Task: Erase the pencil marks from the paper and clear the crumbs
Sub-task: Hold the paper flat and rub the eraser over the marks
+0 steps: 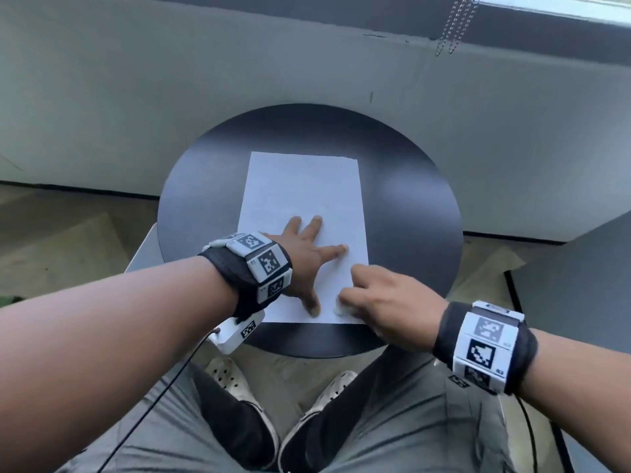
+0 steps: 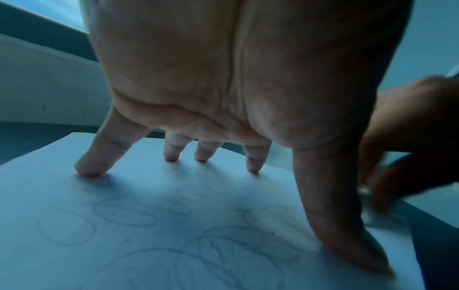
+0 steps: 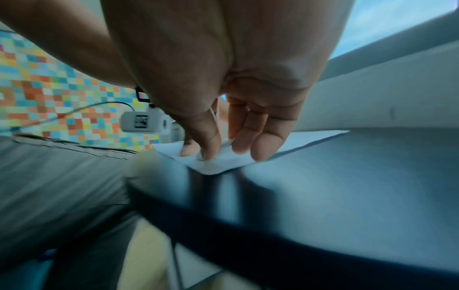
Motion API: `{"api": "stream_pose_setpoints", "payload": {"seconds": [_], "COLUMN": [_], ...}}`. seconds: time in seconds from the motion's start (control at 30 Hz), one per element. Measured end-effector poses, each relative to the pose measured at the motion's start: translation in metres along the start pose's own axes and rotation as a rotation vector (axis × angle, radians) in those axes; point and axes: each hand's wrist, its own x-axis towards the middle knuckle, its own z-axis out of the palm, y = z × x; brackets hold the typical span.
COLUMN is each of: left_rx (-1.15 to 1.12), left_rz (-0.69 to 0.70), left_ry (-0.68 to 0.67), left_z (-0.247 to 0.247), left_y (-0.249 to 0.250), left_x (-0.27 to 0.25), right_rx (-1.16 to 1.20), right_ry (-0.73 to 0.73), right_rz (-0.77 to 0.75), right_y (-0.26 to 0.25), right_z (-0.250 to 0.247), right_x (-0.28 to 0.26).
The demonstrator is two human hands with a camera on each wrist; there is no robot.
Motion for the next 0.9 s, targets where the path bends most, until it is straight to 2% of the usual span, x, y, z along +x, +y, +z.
{"api": "stream_pose_setpoints", "payload": {"seconds": [0.07,0.13,0.17,0.23,0.3,0.33,0.43,0.47,0.6,0.67,0.77,0.83,0.9], "left_rx": [-0.013,-0.026,-0.027,-0.023,-0.02,-0.023,-0.039,-0.04,-0.037,-0.044,-0.043,-0.042,-0.043], "left_rz": [0.008,0.008,0.007,0.004,0.003,0.004,0.005,0.003,-0.009,-0.004,-0.004,-0.007,-0.01], "left_ry": [0.002,0.0,-0.004,-0.007,-0.01,-0.01,-0.011,-0.007,0.032,0.046,0.049,0.055,0.048], "left_z": [0.001,0.002,0.002,0.002,0.002,0.001,0.002,0.003,0.014,0.018,0.02,0.022,0.022], "left_y": [-0.001,-0.003,-0.003,-0.002,-0.001,-0.002,-0.004,-0.004,-0.001,-0.001,-0.002,-0.003,-0.003], "left_x": [0.001,0.001,0.001,0.0,0.0,0.0,0.0,0.0,0.002,0.003,0.002,0.002,0.002], "right_rx": [0.011,0.001,-0.013,-0.03,-0.046,-0.051,-0.026,-0.027,-0.037,-0.028,-0.005,-0.031,-0.044], "right_ry": [0.072,0.131,0.138,0.059,-0.022,-0.024,0.093,0.105,0.014,0.001,0.115,0.154,0.088], "right_rz": [0.126,0.174,0.137,0.004,-0.031,0.013,0.21,0.209,-0.003,0.046,0.209,0.15,0.03], "right_y": [0.019,0.024,0.018,0.0,-0.001,0.006,0.027,0.025,-0.017,-0.01,0.015,0.008,-0.006], "right_z": [-0.008,-0.009,-0.006,0.003,0.0,-0.006,-0.015,-0.013,0.004,-0.001,-0.011,-0.006,0.005], "right_x": [0.011,0.016,0.014,0.003,-0.001,0.003,0.017,0.017,0.0,0.007,0.021,0.017,0.002]}}
